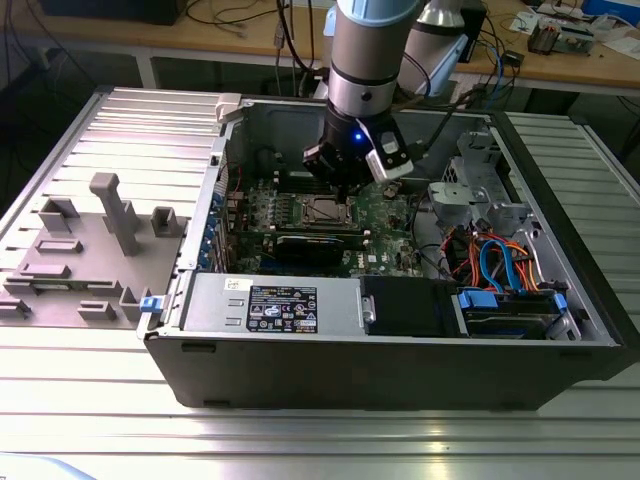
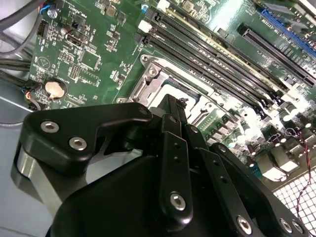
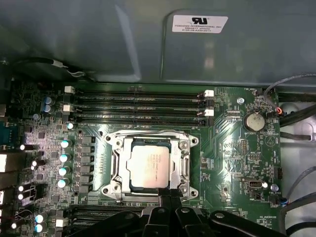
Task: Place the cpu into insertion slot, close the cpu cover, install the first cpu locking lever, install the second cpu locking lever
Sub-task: 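Install the second cpu locking lever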
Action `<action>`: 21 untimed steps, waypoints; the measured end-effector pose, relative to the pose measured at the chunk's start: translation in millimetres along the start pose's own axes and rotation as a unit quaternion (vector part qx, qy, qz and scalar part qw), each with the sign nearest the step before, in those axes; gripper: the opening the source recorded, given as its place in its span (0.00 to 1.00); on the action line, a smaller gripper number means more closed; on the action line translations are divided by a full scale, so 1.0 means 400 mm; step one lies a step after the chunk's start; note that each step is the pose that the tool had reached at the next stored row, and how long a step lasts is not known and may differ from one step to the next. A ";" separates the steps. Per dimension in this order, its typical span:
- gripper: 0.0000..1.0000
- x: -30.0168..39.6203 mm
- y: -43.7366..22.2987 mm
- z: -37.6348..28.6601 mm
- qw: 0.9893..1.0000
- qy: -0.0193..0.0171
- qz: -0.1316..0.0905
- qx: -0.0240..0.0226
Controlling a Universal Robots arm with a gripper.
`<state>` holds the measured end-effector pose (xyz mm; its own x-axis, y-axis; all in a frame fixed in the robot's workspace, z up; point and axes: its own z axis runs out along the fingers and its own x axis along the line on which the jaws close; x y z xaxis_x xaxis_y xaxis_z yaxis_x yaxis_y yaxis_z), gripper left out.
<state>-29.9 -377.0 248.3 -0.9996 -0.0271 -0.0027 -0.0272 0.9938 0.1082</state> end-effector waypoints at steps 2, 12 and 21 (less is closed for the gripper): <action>0.11 0.000 -0.002 0.001 1.000 0.000 0.000 0.000; 0.11 0.015 -0.044 0.009 1.000 0.001 -0.002 -0.001; 0.11 0.047 -0.078 0.013 1.000 0.004 -0.005 -0.021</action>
<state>-47.7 -408.1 239.6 -0.9992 -0.0387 0.0044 -0.0376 0.9881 0.1491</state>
